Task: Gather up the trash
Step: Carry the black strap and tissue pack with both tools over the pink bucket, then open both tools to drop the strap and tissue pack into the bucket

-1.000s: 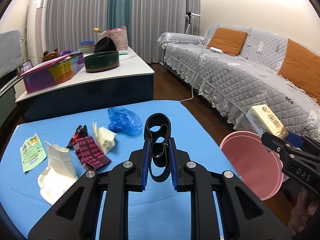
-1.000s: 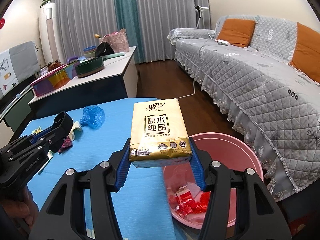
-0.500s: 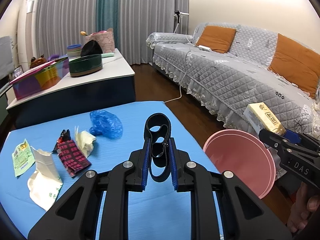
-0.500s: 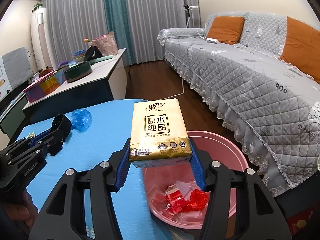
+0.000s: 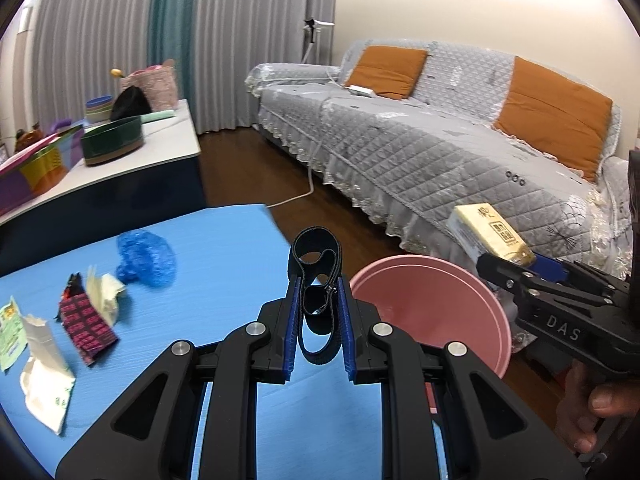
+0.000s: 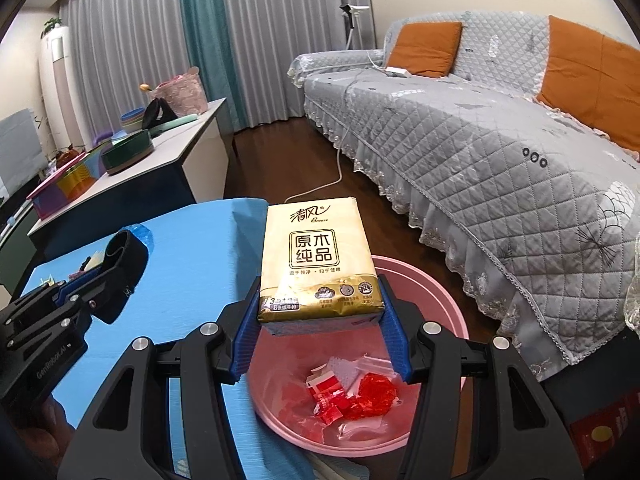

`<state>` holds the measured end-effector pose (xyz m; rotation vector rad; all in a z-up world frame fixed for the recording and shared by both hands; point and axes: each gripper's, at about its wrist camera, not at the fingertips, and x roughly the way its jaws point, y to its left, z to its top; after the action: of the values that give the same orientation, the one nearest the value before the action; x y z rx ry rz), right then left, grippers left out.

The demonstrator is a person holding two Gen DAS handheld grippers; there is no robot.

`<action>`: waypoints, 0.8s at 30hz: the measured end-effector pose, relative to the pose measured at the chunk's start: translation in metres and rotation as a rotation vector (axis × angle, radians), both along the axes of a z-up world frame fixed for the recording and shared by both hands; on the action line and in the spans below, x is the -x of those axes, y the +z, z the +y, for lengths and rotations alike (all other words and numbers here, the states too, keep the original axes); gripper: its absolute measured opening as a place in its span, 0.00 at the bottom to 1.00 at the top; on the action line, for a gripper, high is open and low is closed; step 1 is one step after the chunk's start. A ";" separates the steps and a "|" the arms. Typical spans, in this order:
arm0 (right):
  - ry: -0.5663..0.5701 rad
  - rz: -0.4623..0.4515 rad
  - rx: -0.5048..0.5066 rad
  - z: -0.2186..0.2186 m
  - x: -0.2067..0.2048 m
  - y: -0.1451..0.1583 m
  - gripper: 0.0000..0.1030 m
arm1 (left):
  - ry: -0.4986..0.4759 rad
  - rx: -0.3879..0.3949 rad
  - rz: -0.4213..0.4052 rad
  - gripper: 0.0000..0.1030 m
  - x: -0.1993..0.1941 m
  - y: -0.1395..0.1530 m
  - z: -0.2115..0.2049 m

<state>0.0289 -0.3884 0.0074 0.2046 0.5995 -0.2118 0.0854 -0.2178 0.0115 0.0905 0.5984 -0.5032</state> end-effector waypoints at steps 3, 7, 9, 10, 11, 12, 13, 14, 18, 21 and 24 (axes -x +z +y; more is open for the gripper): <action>-0.011 -0.005 -0.005 -0.006 0.002 0.002 0.52 | -0.020 -0.004 0.007 0.17 -0.001 -0.002 -0.009; -0.026 -0.006 -0.007 -0.016 0.005 0.003 0.52 | -0.035 -0.008 0.027 0.17 -0.005 -0.008 -0.021; -0.037 -0.003 -0.009 -0.021 0.006 0.002 0.52 | -0.047 -0.012 0.031 0.17 -0.005 -0.009 -0.027; -0.044 -0.001 -0.012 -0.024 0.007 0.001 0.52 | -0.057 -0.016 0.032 0.17 -0.004 -0.010 -0.031; -0.050 0.000 -0.014 -0.027 0.008 0.000 0.52 | -0.063 -0.017 0.034 0.17 -0.003 -0.010 -0.034; -0.056 0.002 -0.015 -0.030 0.008 -0.001 0.52 | -0.071 -0.018 0.036 0.17 -0.003 -0.011 -0.037; -0.060 0.005 -0.016 -0.033 0.009 -0.002 0.52 | -0.078 -0.018 0.037 0.17 -0.002 -0.012 -0.040; -0.062 0.007 -0.017 -0.036 0.009 -0.003 0.52 | -0.088 -0.021 0.039 0.17 -0.001 -0.012 -0.044; -0.075 0.015 -0.024 -0.044 0.011 -0.006 0.52 | -0.118 -0.034 0.041 0.17 0.005 -0.015 -0.054; -0.079 0.017 -0.030 -0.047 0.012 -0.007 0.52 | -0.129 -0.037 0.045 0.17 0.006 -0.016 -0.058; -0.077 0.017 -0.030 -0.048 0.012 -0.007 0.52 | -0.135 -0.036 0.052 0.17 0.006 -0.016 -0.059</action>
<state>0.0174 -0.4362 0.0004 0.2550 0.6128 -0.2793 0.0798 -0.2766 -0.0049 0.1528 0.6550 -0.6277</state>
